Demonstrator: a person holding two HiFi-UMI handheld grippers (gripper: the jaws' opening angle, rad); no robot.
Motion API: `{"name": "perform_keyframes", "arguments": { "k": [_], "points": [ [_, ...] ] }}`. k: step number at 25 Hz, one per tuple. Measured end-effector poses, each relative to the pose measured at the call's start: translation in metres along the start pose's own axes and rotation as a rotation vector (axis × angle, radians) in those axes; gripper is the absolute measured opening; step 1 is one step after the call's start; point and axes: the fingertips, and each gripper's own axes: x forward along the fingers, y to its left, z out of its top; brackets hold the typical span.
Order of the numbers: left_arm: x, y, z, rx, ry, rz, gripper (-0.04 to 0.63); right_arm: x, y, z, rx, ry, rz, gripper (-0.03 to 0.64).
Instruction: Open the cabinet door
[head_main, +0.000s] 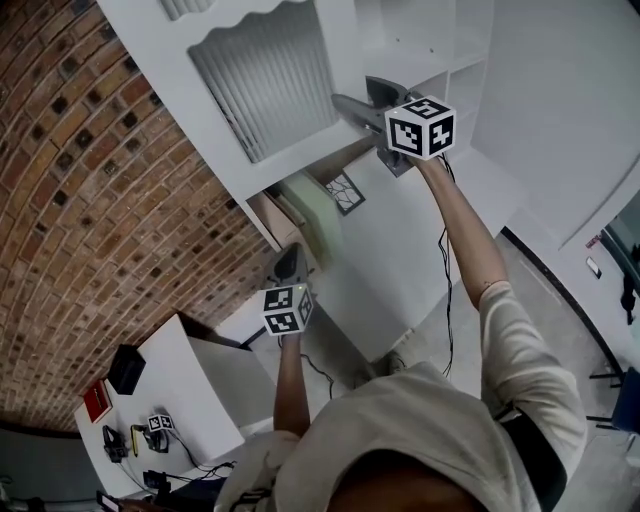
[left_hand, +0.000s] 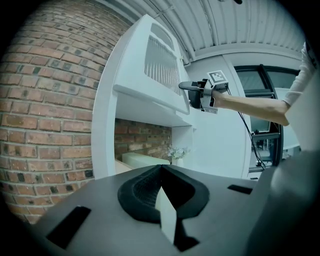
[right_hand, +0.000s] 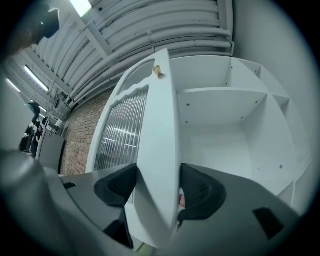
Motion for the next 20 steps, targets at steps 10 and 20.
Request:
{"name": "perform_keyframes", "arguments": {
  "k": [10, 20],
  "points": [
    [-0.027, -0.016, -0.005, 0.002, -0.005, -0.058, 0.026, -0.049, 0.031, 0.012, -0.051, 0.006, -0.018, 0.267],
    [-0.072, -0.042, -0.009, 0.000, -0.017, -0.046, 0.026, -0.100, 0.074, 0.024, -0.079, -0.020, -0.032, 0.218]
  ]
}}
